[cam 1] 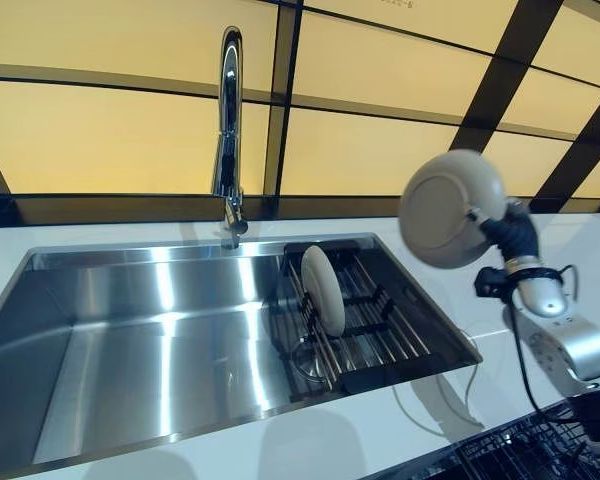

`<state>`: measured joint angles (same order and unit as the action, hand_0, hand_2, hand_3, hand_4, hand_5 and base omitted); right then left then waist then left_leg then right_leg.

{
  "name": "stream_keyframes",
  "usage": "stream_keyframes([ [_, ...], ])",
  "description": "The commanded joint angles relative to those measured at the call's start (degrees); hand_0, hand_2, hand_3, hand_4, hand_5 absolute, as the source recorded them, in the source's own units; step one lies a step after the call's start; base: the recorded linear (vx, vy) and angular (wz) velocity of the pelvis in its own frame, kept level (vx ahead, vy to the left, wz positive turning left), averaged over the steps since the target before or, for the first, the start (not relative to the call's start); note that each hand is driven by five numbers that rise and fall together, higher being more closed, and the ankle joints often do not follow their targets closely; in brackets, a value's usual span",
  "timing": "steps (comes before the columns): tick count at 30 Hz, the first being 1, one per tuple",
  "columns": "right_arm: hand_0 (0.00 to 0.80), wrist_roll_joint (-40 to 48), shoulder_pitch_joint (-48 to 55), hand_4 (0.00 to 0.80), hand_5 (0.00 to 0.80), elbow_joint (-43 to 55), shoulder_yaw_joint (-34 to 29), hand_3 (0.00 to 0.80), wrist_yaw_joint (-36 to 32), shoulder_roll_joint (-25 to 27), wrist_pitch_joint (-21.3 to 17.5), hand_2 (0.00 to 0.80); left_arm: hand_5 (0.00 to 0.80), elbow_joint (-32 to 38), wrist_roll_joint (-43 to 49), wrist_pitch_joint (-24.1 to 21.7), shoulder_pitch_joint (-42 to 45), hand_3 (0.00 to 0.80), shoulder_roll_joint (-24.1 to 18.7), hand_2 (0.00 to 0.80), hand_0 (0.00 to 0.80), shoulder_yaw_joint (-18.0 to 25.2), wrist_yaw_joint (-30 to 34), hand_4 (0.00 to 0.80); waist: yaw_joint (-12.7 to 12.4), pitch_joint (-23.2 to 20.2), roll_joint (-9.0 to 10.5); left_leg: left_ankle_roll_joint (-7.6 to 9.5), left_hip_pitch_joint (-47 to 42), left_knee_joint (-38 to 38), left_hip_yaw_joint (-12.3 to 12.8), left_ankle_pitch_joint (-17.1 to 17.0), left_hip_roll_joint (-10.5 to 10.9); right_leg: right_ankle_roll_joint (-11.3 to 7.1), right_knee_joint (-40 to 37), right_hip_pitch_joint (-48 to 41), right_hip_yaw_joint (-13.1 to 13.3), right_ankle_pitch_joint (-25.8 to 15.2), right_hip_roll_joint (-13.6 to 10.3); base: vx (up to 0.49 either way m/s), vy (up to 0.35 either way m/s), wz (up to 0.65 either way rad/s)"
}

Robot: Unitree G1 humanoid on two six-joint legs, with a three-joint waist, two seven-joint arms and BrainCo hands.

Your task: Take plates into dishwasher

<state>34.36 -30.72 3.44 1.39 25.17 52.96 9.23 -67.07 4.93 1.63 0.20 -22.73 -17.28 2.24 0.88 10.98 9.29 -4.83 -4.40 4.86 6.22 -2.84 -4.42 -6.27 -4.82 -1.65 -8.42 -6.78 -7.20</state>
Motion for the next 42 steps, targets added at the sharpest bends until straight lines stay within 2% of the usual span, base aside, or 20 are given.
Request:
stream_keyframes([
  [1, 0.800, -3.02, -5.48, 0.800, 0.800, -0.79, -5.83, 0.800, 3.15, 5.96, -6.31, 0.800, 0.000, -0.82, 2.15, -3.44, -2.88, 0.000, -0.37, 0.000, 0.000, -2.99, -0.12, 0.000, 1.28, -2.06, -0.13, 6.75, 0.09, -4.88, 2.59, 8.20, 3.14, -3.22, 6.30, 1.47, 3.78, 3.00, 1.16, 0.041, 0.101, -0.03],
  [5, 0.800, -3.60, -0.89, 0.800, 0.800, -0.68, -10.04, 0.800, 4.58, 8.07, -7.50, 0.800, 0.000, -1.11, 4.44, -2.90, -1.99, 0.000, -1.09, 0.000, 0.000, -2.94, 0.16, 0.000, 2.48, -1.71, 1.09, 7.09, 0.52, -6.54, 3.65, 9.02, 3.06, -4.19, 6.04, 2.88, 5.18, 0.91, 1.15, 0.031, 0.053, -0.15],
  [6, 0.800, -4.07, 1.17, 0.800, 0.800, 0.11, -11.74, 0.800, 4.88, 8.52, -7.30, 0.800, 0.000, -1.67, 5.06, -2.51, -1.69, 0.000, -1.54, 0.000, 0.000, -2.91, 0.12, 0.000, 3.74, -1.26, 1.80, 6.72, 0.16, -6.93, 4.86, 9.30, 2.80, -4.88, 5.26, 4.51, 4.94, -1.87, 1.10, -0.009, 0.043, -0.53],
  [9, 0.800, -4.92, 4.03, 0.800, 0.800, 2.18, -13.73, 0.800, 4.23, 8.73, -6.40, 0.800, 0.000, -2.34, 4.64, -1.63, -1.79, 0.000, -1.79, 0.000, 0.000, -3.11, -0.16, 0.000, 5.59, -0.44, 1.64, 6.42, -0.96, -6.74, 6.80, 9.32, 2.04, -5.35, 5.66, 7.79, 5.14, -3.87, 1.65, -0.036, 0.054, -0.69],
  [10, 0.800, -4.66, 6.52, 0.800, 0.800, 3.49, -14.98, 0.800, 3.54, 9.16, -6.72, 0.800, 0.000, -2.77, 4.16, -0.99, -1.93, 0.000, -1.88, 0.000, 0.000, -2.51, -0.66, 0.000, 6.56, 0.06, 1.17, 6.43, -1.68, -6.40, 8.44, 9.35, 1.46, -5.27, 6.62, 8.65, 4.15, -3.98, 1.75, -0.082, 0.044, -1.03],
  [11, 0.800, -4.65, 6.90, 0.800, 0.800, 3.65, -15.25, 0.800, 3.53, 9.15, -6.59, 0.800, 0.000, -2.83, 4.24, -0.88, -2.00, 0.000, -1.97, 0.000, 0.000, -2.43, -0.73, 0.000, 6.62, 0.02, 1.31, 6.40, -1.54, -6.25, 8.74, 8.99, 1.53, -5.19, 6.72, 8.97, 4.10, -4.19, 1.61, -0.158, 0.031, -1.08],
  [12, 0.800, -3.82, 8.75, 0.800, 0.800, 4.31, -16.41, 0.800, 3.10, 9.47, -7.15, 0.800, 0.000, -3.36, 3.56, -0.57, -2.52, 0.000, -2.40, 0.000, 0.000, -1.64, -0.84, 0.000, 7.43, 0.17, 0.85, 6.48, -1.78, -5.77, 10.21, 8.87, 0.96, -5.11, 7.90, 9.10, 3.65, -3.79, 1.36, -0.194, -0.018, -0.74],
  [14, 0.800, -2.93, 11.96, 0.800, 0.800, 4.70, -18.58, 0.800, 2.28, 9.53, -8.30, 0.800, 0.000, -3.77, 3.13, 0.13, -3.60, 0.000, -3.03, 0.000, 0.000, -0.73, -0.45, 0.000, 8.78, -0.14, 0.27, 6.76, -1.47, -5.39, 12.16, 8.45, 0.36, -4.72, 9.87, 8.90, 4.50, -2.79, 0.85, -0.205, -0.040, -0.51],
  [19, 0.800, -0.98, 17.04, 0.800, 0.800, 4.34, -21.44, 0.800, -2.53, 7.99, -10.73, 0.800, 0.000, -4.39, 1.04, -0.12, -5.49, 0.000, -3.67, 0.000, 0.000, -0.64, 0.19, 0.000, 10.28, -1.27, -1.09, 6.62, -0.81, -5.36, 16.69, 7.95, -1.57, -4.24, 10.62, 6.05, 3.72, -0.03, -0.91, -0.160, -0.123, -0.32],
  [20, 0.800, -0.30, 18.24, 0.800, 0.800, 4.11, -21.51, 0.800, -4.10, 7.42, -11.65, 0.800, 0.000, -4.75, 0.53, -0.62, -5.79, 0.000, -3.51, 0.000, 0.000, -0.31, 0.00, 0.000, 10.49, -2.12, -1.59, 6.38, -1.29, -5.29, 16.74, 9.26, -1.81, -4.89, 8.22, 3.65, 3.15, 2.42, -0.65, -0.039, -0.183, -1.26],
  [23, 0.800, 1.35, 19.13, 0.800, 0.800, 4.42, -20.19, 0.800, -5.66, 6.41, -12.35, 0.800, 0.000, -5.15, 0.00, -2.09, -6.49, 0.000, -2.68, 0.000, 0.000, -0.34, -1.23, 0.000, 10.57, -2.93, -1.74, 5.05, -1.41, -5.66, 18.52, 8.92, -2.92, -4.54, 4.73, 1.72, 2.16, 3.07, 0.16, -0.041, -0.327, -1.11],
  [26, 0.800, 0.73, 18.57, 0.800, 0.800, 5.85, -19.18, 0.800, -6.72, 5.55, -9.83, 0.800, 0.000, -4.33, -1.24, -5.02, -6.37, 0.000, -0.49, 0.000, 0.000, -0.67, -0.64, 0.000, 11.14, -3.33, -3.05, 3.60, -2.89, -4.56, 18.62, 8.14, -3.38, -3.09, 3.42, 0.24, 2.97, 4.35, 1.68, -0.016, -0.240, -0.39],
  [27, 0.800, 0.07, 17.89, 0.800, 0.800, 6.10, -18.59, 0.800, -7.42, 5.19, -8.52, 0.800, 0.000, -3.61, -0.15, -6.91, -6.29, 0.000, 0.71, 0.000, 0.000, -1.60, -0.36, 0.000, 11.28, -3.33, -3.30, 3.22, -2.71, -4.00, 19.47, 6.09, -3.47, -1.82, 3.23, 0.56, 2.94, 3.87, 2.23, -0.066, -0.195, -0.23],
  [30, 0.800, -1.65, 15.87, 0.800, 0.800, 5.81, -16.21, 0.800, -8.18, 4.37, -6.72, 0.800, 0.000, -1.77, -1.32, -9.42, -6.36, 0.000, 2.42, 0.000, 0.000, -3.84, -0.39, 0.000, 11.56, -3.10, -4.42, 2.32, -2.92, -3.29, 18.99, 5.13, -3.32, -0.66, 2.71, 0.27, 2.99, 4.43, 3.09, -0.043, -0.114, -0.06],
  [35, 0.800, -4.76, 11.19, 0.800, 0.800, 5.15, -10.78, 0.800, -9.39, 2.65, -3.35, 0.800, 0.000, 2.57, -1.89, -8.32, -8.35, 0.000, 4.51, 0.000, 0.000, -6.56, 0.12, 0.000, 11.71, -1.72, -6.44, 0.63, -1.58, -1.86, 17.30, 2.72, -3.73, 0.80, 1.72, 0.67, 2.20, 4.75, 4.28, -0.076, -0.081, 0.03],
  [42, 0.800, -10.24, 8.65, 0.800, 0.800, 5.15, -6.36, 0.800, -13.60, 2.14, -2.68, 0.800, 0.000, 0.55, -1.24, -6.02, -10.53, 0.000, 4.65, 0.000, 0.000, -6.92, -0.62, 0.000, 12.14, 0.07, -8.11, -0.77, 0.44, -0.63, 16.25, 0.70, -3.84, 1.11, 2.12, 2.40, 0.95, 5.04, 3.76, -0.081, 0.009, 0.08],
])
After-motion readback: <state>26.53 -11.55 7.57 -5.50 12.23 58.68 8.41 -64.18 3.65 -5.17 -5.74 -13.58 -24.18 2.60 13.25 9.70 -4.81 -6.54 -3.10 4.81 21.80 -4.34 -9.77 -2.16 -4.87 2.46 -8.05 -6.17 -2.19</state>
